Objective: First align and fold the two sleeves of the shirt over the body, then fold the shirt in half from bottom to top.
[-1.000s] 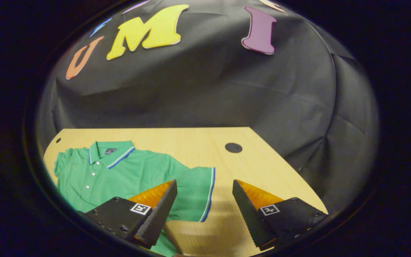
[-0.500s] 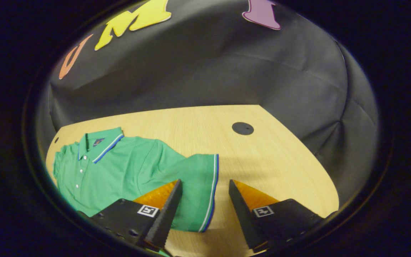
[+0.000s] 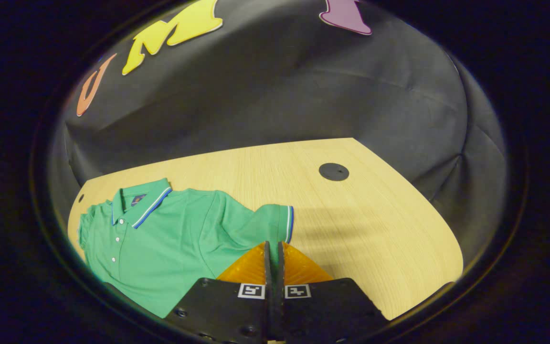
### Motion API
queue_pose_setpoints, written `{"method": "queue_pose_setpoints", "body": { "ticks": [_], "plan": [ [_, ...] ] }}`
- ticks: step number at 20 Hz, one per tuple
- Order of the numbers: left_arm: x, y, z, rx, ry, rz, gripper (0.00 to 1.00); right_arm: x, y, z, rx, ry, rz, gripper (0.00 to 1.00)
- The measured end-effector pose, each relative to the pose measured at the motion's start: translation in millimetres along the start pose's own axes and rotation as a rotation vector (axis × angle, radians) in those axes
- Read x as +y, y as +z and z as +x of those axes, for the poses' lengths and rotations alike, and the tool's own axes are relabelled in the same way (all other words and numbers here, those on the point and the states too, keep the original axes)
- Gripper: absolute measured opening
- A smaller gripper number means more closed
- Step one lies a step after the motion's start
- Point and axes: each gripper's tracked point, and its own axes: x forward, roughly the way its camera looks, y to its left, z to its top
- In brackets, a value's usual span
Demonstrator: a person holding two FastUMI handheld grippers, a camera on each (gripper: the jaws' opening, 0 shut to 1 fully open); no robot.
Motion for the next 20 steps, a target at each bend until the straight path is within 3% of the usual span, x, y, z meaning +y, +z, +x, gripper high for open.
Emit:
{"method": "queue_pose_setpoints", "body": {
  "ticks": [8,13,15,17,20],
  "plan": [
    [16,3,0,0.01,0.026,-0.001,1.0,46,35,-40,-0.115,0.007,-0.084,0.0],
    [39,9,0,0.006,0.058,-0.047,1.0,106,40,-55,-0.137,0.063,-0.11,0.0],
    [48,10,1,0.009,0.073,-0.058,1.0,133,35,-59,-0.117,0.118,-0.071,0.0],
    [54,9,3,0.006,0.087,-0.063,1.0,165,27,-71,-0.076,0.227,0.014,0.14],
    [62,9,7,0.007,0.112,-0.059,1.0,169,35,-91,-0.095,0.257,0.07,0.81]
  ]
}}
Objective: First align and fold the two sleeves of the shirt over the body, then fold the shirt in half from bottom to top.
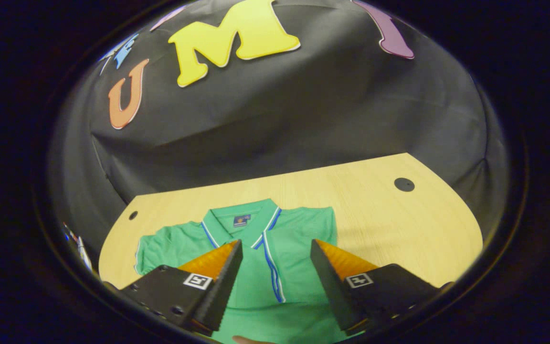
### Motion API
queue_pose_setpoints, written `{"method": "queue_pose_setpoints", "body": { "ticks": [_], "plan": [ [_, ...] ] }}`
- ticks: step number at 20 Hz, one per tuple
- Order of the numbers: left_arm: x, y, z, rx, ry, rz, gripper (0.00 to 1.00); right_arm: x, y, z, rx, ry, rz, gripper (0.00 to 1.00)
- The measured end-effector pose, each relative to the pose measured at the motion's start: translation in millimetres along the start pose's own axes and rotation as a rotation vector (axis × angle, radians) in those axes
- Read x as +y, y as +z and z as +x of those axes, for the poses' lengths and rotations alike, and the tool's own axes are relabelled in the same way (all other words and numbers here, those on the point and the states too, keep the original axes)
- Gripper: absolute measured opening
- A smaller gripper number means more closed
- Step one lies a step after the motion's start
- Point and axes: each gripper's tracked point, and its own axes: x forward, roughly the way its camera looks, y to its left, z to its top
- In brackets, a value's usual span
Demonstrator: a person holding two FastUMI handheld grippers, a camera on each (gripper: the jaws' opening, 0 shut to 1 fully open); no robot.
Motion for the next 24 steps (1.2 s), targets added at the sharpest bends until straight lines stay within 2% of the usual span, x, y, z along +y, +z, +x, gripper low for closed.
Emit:
{"method": "queue_pose_setpoints", "body": {
  "ticks": [1,4,7,11,12,13,14,15,18,21,24],
  "plan": [
    [0,0,0,-0.003,0.0,0.003,1.0,-1,3,-6,-0.016,-0.01,-0.011,0.9],
    [2,0,6,-0.005,-0.012,0.016,1.0,-12,12,-29,-0.049,-0.044,-0.05,0.95],
    [24,0,9,-0.013,0.057,0.032,1.0,-10,12,-55,-0.067,-0.005,-0.069,0.96],
    [6,-9,12,0.02,-0.012,0.007,1.0,-15,11,-102,-0.103,0.056,-0.133,0.96],
    [2,-13,13,0.033,-0.029,0.001,1.0,-18,11,-114,-0.13,0.071,-0.164,0.91],
    [-1,-15,15,0.04,-0.035,-0.011,1.0,-24,13,-127,-0.164,0.074,-0.191,0.96],
    [-3,-18,17,0.054,-0.034,-0.026,1.0,-30,14,-141,-0.201,0.068,-0.214,0.91],
    [-7,-25,20,0.08,-0.037,-0.044,1.0,-36,11,-154,-0.229,0.067,-0.233,0.96],
    [-30,-35,29,0.18,-0.079,-0.09,1.0,-46,-1,-192,-0.302,0.094,-0.271,0.95],
    [-33,-25,48,0.215,-0.05,-0.066,1.0,-55,-21,-232,-0.358,0.129,-0.288,0.96],
    [-40,0,82,0.195,-0.04,-0.046,1.0,-74,-43,-255,-0.401,0.132,-0.286,0.95]
  ]
}}
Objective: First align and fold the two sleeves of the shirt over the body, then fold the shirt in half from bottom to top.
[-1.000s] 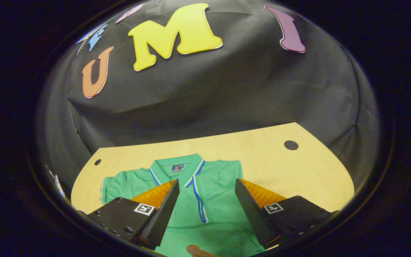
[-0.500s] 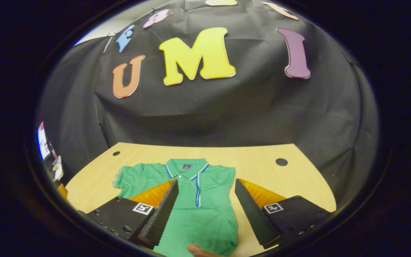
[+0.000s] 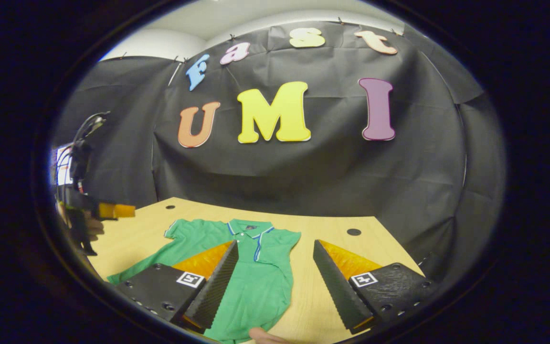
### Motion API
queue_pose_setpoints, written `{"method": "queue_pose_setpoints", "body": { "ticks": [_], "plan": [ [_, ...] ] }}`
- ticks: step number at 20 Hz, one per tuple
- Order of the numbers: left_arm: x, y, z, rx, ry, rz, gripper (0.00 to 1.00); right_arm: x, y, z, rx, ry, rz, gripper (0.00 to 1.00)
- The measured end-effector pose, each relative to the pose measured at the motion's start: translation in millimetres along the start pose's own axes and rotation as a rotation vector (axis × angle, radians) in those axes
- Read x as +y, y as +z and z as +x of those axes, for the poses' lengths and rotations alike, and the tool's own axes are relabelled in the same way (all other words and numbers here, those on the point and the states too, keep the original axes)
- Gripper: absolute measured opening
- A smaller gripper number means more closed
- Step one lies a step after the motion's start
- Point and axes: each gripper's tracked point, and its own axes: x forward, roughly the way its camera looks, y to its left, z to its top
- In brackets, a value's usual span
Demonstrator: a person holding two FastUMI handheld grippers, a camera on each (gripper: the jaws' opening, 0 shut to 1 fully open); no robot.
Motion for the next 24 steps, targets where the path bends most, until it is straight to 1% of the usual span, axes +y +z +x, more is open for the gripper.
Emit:
{"method": "queue_pose_setpoints", "body": {
  "ticks": [2,4,7,8,11,14,15,16,17,18,19,20,21,22,23,24],
  "plan": [
    [-5,15,28,0.012,-0.006,0.001,1.0,-8,-12,-18,-0.011,-0.007,-0.014,0.95],
    [1,19,62,0.051,0.026,0.019,1.0,-14,-24,-35,-0.013,-0.009,-0.012,0.96],
    [19,16,122,0.102,0.094,0.061,1.0,-19,-38,-55,-0.01,0.004,0.032,0.95],
    [23,16,140,0.099,0.108,0.059,1.0,-21,-44,-59,-0.008,0.007,0.034,0.95],
    [28,4,185,0.131,0.095,0.047,1.0,-25,-55,-65,-0.012,0.003,0.014,0.95],
    [37,-23,215,0.215,0.099,0.085,0.99,-16,-65,-67,-0.005,0.034,0.011,0.96],
    [39,-34,221,0.25,0.096,0.086,0.95,-12,-65,-68,-0.003,0.048,0.007,0.95],
    [40,-45,228,0.279,0.085,0.065,0.93,-10,-66,-67,-0.004,0.056,0.005,0.95],
    [39,-58,232,0.314,0.081,0.037,0.84,-9,-67,-67,-0.008,0.061,0.006,0.95],
    [41,-66,236,0.334,0.076,0.012,0.83,-7,-67,-68,-0.01,0.067,0.008,0.92],
    [44,-76,239,0.36,0.076,-0.016,0.77,-4,-66,-68,-0.01,0.077,0.011,0.92],
    [45,-83,241,0.384,0.075,-0.042,0.75,-1,-67,-66,-0.009,0.085,0.015,0.95],
    [48,-79,241,0.361,0.083,-0.057,0.67,0,-67,-65,-0.007,0.09,0.017,0.95],
    [48,-75,246,0.349,0.067,-0.076,0.63,1,-68,-64,-0.004,0.091,0.018,0.92],
    [43,-78,247,0.357,0.055,-0.097,0.42,2,-70,-62,-0.002,0.093,0.019,0.95],
    [44,-75,249,0.348,0.05,-0.101,0.32,3,-71,-61,0.005,0.094,0.018,0.93]
  ]
}}
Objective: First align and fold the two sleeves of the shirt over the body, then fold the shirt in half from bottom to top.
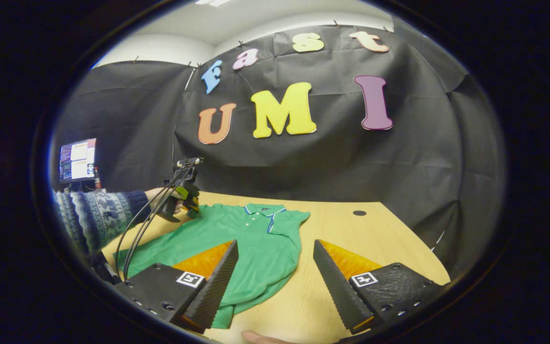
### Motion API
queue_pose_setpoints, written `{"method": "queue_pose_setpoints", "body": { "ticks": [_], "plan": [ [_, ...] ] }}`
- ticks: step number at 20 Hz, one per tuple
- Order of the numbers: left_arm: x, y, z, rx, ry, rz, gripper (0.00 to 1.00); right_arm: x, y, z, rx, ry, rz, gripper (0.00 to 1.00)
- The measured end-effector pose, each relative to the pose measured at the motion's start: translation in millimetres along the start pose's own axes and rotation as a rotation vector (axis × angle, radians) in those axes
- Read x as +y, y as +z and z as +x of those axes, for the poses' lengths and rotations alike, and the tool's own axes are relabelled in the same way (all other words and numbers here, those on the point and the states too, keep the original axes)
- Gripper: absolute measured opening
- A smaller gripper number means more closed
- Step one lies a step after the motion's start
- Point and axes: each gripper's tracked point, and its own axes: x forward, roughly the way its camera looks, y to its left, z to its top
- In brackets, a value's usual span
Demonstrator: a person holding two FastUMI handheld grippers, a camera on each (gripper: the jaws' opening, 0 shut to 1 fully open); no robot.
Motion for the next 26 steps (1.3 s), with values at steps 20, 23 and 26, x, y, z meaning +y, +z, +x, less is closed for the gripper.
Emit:
{"method": "queue_pose_setpoints", "body": {
  "ticks": [20,23,26],
  "plan": [
    [-128,19,-47,-0.051,-0.086,0.29,0.11,-12,-7,2,0.061,-0.049,0.054,0.95],
    [-143,23,-67,-0.088,-0.081,0.299,0.75,-17,-10,-2,0.079,-0.066,0.066,0.95],
    [-156,31,-94,-0.137,-0.124,0.283,0.97,-22,-6,-12,0.068,-0.09,0.058,0.96]
  ]
}}
